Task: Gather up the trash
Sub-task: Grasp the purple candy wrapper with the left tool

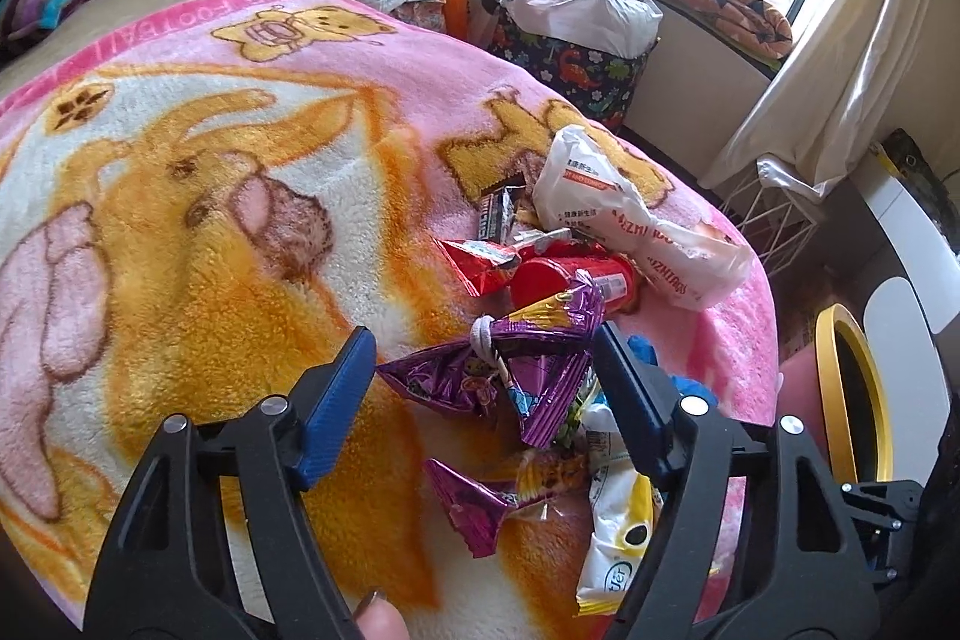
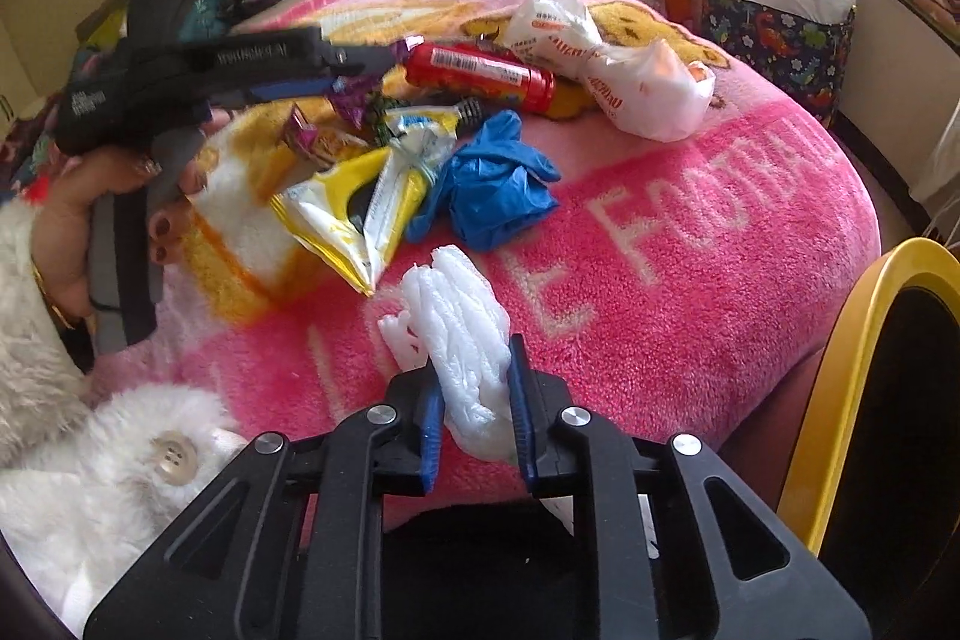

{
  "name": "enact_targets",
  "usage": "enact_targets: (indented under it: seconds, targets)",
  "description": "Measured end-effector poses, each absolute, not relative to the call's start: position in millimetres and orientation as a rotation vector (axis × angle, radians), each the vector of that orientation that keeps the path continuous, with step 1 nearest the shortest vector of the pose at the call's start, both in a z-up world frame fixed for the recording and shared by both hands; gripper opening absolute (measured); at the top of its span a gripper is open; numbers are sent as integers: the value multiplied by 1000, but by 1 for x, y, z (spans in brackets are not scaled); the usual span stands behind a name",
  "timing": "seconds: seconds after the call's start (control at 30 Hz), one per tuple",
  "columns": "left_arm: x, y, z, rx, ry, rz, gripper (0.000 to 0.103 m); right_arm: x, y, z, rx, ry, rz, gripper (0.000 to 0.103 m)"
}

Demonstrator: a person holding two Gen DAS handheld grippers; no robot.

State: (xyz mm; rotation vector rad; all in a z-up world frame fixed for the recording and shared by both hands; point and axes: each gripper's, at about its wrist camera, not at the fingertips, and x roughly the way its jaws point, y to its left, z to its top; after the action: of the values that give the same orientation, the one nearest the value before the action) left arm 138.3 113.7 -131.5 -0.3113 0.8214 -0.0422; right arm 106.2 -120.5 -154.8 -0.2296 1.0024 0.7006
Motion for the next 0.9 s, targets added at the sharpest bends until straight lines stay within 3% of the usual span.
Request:
enact_targets:
  seconds: [0.07, 0.1, 0.13, 0.43, 0.9]
  targets:
    - [138, 111, -131, -297, 826, -45, 61, 105, -124, -149, -190, 992, 701, 18]
    - [138, 110, -132, -291, 829, -46, 54, 105, -125, -146, -172, 989, 703, 18]
    - [138, 109, -132, -286, 834, -47, 25, 104, -126, -143, -157, 986, 705, 18]
    - [133, 104, -126, -286, 835, -68, 14, 100, -130, -112, -78, 925, 715, 18]
    - [122, 90, -85, -308, 745, -112, 13, 101, -147, -83, 21, 846, 691, 18]
